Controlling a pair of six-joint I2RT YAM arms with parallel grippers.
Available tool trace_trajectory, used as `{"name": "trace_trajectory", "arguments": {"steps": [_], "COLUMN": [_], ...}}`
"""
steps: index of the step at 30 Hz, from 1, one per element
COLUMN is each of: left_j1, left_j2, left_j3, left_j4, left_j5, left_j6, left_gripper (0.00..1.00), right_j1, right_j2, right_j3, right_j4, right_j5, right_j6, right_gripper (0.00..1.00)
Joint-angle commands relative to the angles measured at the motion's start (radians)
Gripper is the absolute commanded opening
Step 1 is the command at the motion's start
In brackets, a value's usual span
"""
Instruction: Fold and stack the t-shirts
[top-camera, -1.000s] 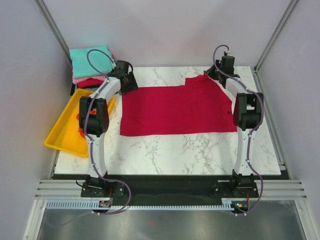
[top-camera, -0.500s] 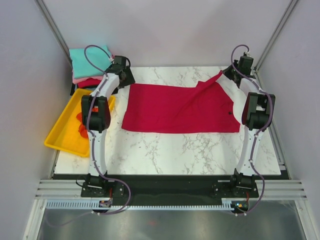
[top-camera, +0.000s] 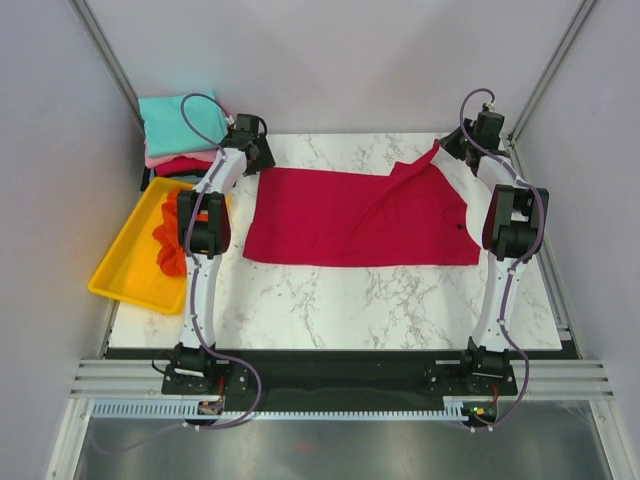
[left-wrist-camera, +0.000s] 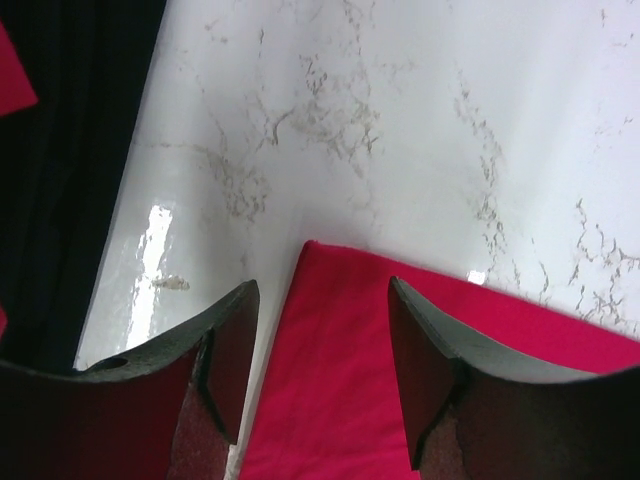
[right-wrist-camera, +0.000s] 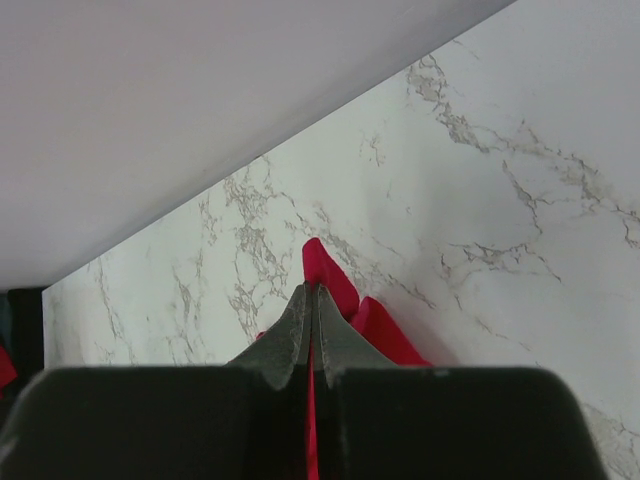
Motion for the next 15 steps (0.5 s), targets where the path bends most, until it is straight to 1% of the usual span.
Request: {"name": "trace_trajectory", "arguments": {"steps": [1, 5, 8, 11, 12, 15], "left_j1": [-0.002, -0.002, -0.002, -0.002, -0.002, -0.002], "left_j2": [0.027, 0.035, 0.044, 0.047, 0.047, 0.044], "left_j3": [0.061, 0.057, 0.057, 0.046, 0.044, 0.037], "left_j4": [0.03, 0.04, 0.047, 0.047, 0.047, 0.055], "left_j5": [-0.002, 0.011, 0.026, 0.035, 0.043, 0.057], "left_j6": [0.036, 0.032, 0.025, 0.018, 0.015, 0.013], "left_gripper": [0.61, 0.58, 0.53, 0.46, 0.41, 0.4], "right_j1": [0.0, 0.001, 0.001, 0.001, 0.001, 0.0], "right_j2": [0.002, 0.013, 0.018, 0.019, 0.019, 0.024], "right_j3": [0.012, 0.02, 0.018, 0.015, 0.015, 0.017], "right_j4": [0.045, 0.045, 0.045, 0.045, 0.044, 0.044], "right_j5": [-0.027, -0.035, -0.038, -0.036, -0.036, -0.039], "right_j6": [0.008, 0.013, 0.013, 0.011, 0.011, 0.013], "right_gripper": [0.0, 0.0, 0.0, 0.0, 0.0, 0.0]}}
